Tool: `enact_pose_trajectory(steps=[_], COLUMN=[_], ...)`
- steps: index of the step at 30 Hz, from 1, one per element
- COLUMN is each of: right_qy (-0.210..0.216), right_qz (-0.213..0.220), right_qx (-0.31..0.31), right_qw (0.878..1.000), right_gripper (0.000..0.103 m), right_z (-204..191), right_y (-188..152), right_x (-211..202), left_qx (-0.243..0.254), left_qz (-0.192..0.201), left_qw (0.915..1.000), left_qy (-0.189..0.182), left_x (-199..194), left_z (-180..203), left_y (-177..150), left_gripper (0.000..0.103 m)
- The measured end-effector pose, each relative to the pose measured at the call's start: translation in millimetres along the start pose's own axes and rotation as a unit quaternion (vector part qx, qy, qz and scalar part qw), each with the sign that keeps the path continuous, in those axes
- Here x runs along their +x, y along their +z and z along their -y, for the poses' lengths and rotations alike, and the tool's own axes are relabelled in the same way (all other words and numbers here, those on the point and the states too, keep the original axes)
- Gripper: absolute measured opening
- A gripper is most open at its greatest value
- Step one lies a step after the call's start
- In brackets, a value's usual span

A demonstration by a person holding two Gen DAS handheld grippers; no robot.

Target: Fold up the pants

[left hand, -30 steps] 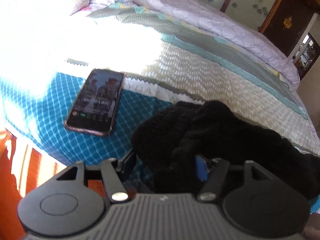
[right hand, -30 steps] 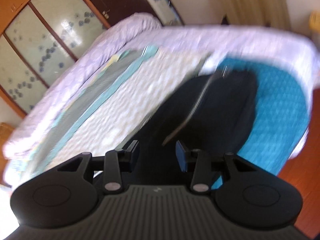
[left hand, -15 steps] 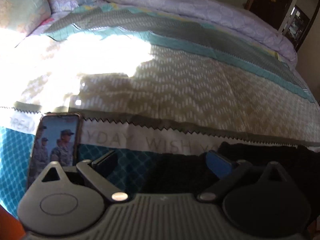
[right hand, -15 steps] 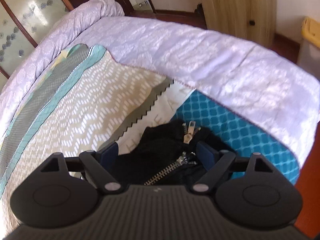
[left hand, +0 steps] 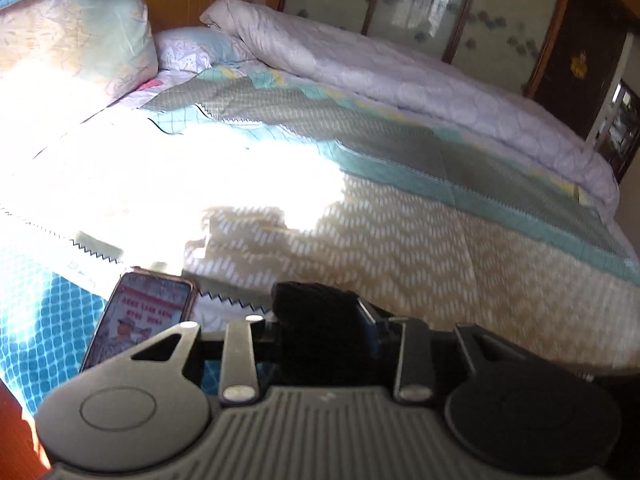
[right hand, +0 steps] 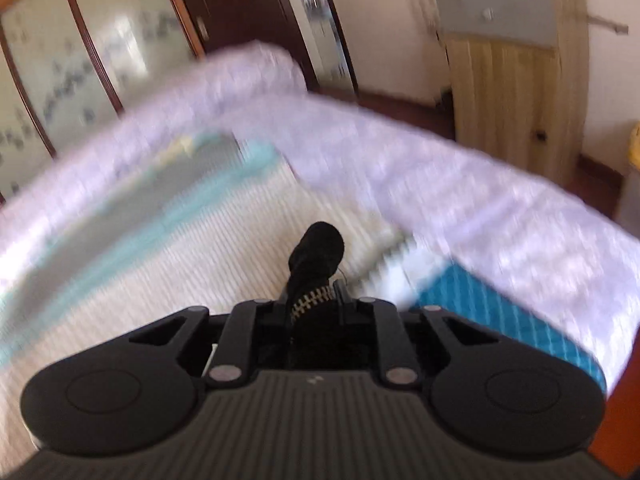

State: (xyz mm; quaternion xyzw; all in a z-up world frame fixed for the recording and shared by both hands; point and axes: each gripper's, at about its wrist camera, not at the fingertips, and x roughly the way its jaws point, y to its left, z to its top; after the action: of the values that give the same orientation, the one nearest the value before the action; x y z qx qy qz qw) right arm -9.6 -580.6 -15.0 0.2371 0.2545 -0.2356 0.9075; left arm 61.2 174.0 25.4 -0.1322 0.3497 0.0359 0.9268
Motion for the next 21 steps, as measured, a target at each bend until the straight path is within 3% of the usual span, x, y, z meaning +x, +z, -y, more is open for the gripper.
enact_pose_trajectory(steps=[3, 5, 7, 10, 12, 17, 21], right_qy=[0.011, 0.008, -0.029, -0.062, -0.070, -0.043, -0.075], right_qz=[0.050, 0.061, 0.043, 0.020, 0.016, 0.018, 0.006], right_qx=[-0.017, -0.012, -0.010, 0.017, 0.026, 0.061, 0.031], right_qw=[0.999, 0.998, 0.999, 0.998, 0.997, 0.997, 0.997], right_gripper=[0.021, 0.021, 0.022, 0.022, 0.022, 0.023, 0.034], right_z=[-28.2, -38.7, -41.6, -22.7, -8.3, 13.5, 17.7], right_y=[26.9, 41.3, 49.2, 50.3, 45.2, 48.4, 48.7], right_x=[2.2, 15.7, 36.3, 48.1, 32.4, -26.3, -35.2], left_qx=[0.011, 0.003, -0.014, 0.017, 0.038, 0.000, 0.023], left_qz=[0.019, 0.012, -0.019, -0.033, -0.037, -0.059, -0.074], left_qw=[0.9996, 0.9997, 0.9993, 0.9988, 0.9978, 0.9981, 0.9964], left_qy=[0.016, 0.019, 0.028, 0.033, 0.039, 0.020, 0.035], left_x=[9.4, 28.7, 48.4, 55.5, 52.4, 51.5, 64.0], left_z=[3.9, 9.0, 13.0, 22.8, 24.7, 8.6, 16.3], left_y=[16.0, 23.3, 24.3, 16.4, 10.4, 18.6, 21.1], left_gripper=[0.032, 0.032, 0.032, 0.033, 0.033, 0.034, 0.038])
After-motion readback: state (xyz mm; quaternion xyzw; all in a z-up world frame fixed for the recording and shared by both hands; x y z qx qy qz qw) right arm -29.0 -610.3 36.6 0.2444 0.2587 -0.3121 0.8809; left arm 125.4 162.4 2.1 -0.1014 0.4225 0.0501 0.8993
